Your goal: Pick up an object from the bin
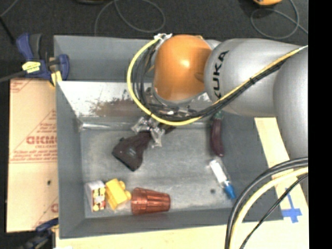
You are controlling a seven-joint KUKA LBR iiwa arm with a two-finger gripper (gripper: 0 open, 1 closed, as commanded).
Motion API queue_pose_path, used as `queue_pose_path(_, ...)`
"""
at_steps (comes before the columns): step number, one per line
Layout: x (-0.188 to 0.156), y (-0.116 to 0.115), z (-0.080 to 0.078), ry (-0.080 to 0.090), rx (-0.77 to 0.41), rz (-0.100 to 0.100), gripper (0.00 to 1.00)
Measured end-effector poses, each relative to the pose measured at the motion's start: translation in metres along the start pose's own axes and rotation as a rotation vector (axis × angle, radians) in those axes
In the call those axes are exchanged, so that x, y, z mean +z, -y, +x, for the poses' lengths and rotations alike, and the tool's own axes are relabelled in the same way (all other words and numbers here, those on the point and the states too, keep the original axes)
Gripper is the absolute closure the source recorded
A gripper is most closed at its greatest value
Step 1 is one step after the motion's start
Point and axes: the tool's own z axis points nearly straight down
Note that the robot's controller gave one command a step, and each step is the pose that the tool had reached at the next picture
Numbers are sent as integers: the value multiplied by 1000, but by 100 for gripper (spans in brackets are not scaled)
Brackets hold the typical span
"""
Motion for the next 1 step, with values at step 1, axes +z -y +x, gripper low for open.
queue_pose_path(1, -17, 1, -1, 5, 1, 5, 100)
